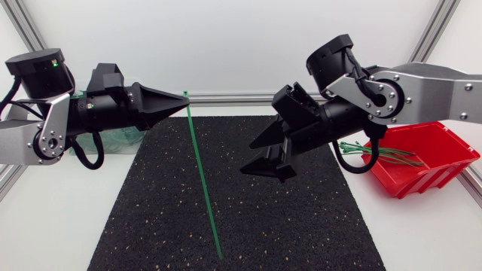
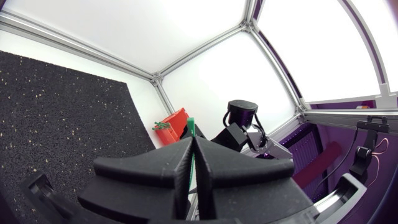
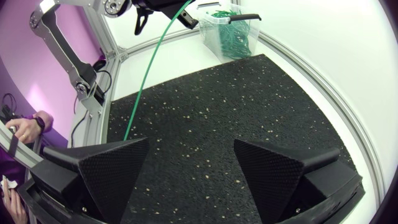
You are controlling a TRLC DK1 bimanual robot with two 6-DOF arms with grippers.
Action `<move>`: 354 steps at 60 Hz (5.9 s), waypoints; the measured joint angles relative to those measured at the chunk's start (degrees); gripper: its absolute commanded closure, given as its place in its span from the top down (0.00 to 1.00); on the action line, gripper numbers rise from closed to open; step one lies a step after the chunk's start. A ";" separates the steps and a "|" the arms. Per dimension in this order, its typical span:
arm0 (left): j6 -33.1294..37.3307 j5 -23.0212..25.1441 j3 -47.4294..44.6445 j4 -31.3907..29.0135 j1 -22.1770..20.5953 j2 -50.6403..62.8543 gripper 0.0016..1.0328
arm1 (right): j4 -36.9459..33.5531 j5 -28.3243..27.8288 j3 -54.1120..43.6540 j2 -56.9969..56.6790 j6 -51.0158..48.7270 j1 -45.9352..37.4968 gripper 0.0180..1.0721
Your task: Take a green cable tie from the red box, thread the tail through the head to close it, then place it in the transparent bin on the left.
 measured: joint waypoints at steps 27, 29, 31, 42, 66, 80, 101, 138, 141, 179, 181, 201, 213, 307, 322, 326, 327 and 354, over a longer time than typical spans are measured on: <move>16.55 -4.74 10.75 -22.64 -1.84 6.40 0.04 | 22.25 20.59 -6.27 -1.38 -21.73 1.03 0.97; 16.79 -4.42 11.54 -23.74 -2.14 6.75 0.04 | 26.93 21.97 -8.24 -1.88 -24.30 1.77 0.97; 17.20 -3.93 12.44 -24.94 -2.45 7.15 0.04 | 30.56 23.43 -9.86 -2.23 -26.51 2.40 0.97; 17.62 -0.59 17.00 -29.88 -3.48 9.40 0.04 | 44.48 25.22 -16.37 -2.51 -38.80 4.46 0.97; 17.81 2.64 21.33 -33.99 -4.13 14.21 0.04 | 61.37 18.56 -22.23 -5.42 -59.98 8.13 0.97; 18.73 3.04 22.51 -37.03 -5.51 14.60 0.04 | 64.70 17.86 -25.55 -5.79 -68.50 13.38 0.97; 20.63 3.04 23.15 -41.20 -5.49 15.43 0.04 | 69.66 17.46 -35.87 -4.76 -75.95 22.64 0.96; 22.10 2.99 23.52 -42.66 -5.84 16.31 0.04 | 74.62 18.38 -43.30 -2.73 -76.76 29.90 0.56; 22.10 2.99 23.52 -42.69 -6.08 16.46 0.04 | 75.47 18.60 -43.34 -2.27 -76.74 30.18 0.56; 23.37 2.75 23.52 -43.56 -6.36 16.57 0.04 | 76.11 19.74 -43.60 -0.68 -76.72 30.51 0.18; 23.39 2.75 23.52 -43.56 -6.47 16.57 0.04 | 76.08 19.91 -43.76 -0.70 -76.72 30.69 0.18; 24.15 2.56 23.52 -44.68 -6.54 16.57 0.04 | 76.08 20.09 -44.09 -0.85 -75.47 31.01 0.06; 25.77 2.56 23.43 -44.81 -6.67 16.33 0.04 | 76.04 18.16 -44.09 -2.45 -69.24 30.25 0.06; 31.08 -5.60 1.40 -29.99 -12.61 -6.67 0.04 | 10.38 -11.37 -15.23 -17.90 15.15 16.28 0.05; 31.04 -6.56 -2.29 -24.83 -14.27 -9.77 0.04 | 9.11 -19.85 -13.38 -17.88 32.85 13.42 0.05; 30.73 -6.75 -3.04 -22.77 -14.43 -11.15 0.04 | 9.14 -21.35 -12.33 -17.88 37.11 13.09 0.05; 30.60 -6.82 -3.28 -22.21 -14.45 -11.45 0.04 | 9.16 -21.73 -12.04 -17.88 38.23 12.94 0.05; 26.03 -13.84 -11.13 -10.75 -19.91 -19.06 0.04 | 9.16 -24.37 -5.42 -17.88 68.63 11.87 0.05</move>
